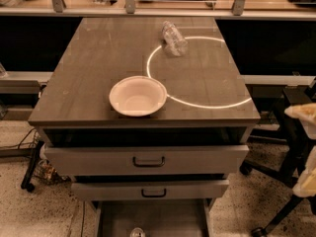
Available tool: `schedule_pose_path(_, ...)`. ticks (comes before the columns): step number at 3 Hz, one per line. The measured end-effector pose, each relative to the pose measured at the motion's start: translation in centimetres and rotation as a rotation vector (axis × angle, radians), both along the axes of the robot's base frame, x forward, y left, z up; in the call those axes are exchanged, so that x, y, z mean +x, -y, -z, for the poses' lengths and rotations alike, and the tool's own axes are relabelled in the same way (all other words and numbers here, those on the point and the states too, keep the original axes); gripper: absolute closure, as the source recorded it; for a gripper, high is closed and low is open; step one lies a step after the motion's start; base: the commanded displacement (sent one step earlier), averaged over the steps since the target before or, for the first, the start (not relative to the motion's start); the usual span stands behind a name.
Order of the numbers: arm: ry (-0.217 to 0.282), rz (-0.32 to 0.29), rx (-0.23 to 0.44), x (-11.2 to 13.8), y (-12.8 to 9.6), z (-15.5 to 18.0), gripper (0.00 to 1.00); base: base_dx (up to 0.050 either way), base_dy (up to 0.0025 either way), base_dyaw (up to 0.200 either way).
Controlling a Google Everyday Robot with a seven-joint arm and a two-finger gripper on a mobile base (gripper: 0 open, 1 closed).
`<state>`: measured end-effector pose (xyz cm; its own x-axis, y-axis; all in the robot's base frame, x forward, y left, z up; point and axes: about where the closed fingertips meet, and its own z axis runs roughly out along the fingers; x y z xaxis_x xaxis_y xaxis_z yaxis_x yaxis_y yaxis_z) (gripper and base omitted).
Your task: Pick 7up can from bottom drawer and place on counter
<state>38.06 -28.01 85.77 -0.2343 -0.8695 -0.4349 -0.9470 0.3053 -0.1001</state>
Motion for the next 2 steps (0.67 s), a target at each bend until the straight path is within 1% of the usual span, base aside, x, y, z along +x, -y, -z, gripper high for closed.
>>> schedule_pose_path(1, -0.054, -0.056, 0.122, -0.97, -3.03, 6.04, 0.0, 0.0, 0.0, 0.0)
schedule_pose_path(2, -0.054, -0.056, 0.122, -0.97, -3.03, 6.04, 0.0, 0.0, 0.0, 0.0)
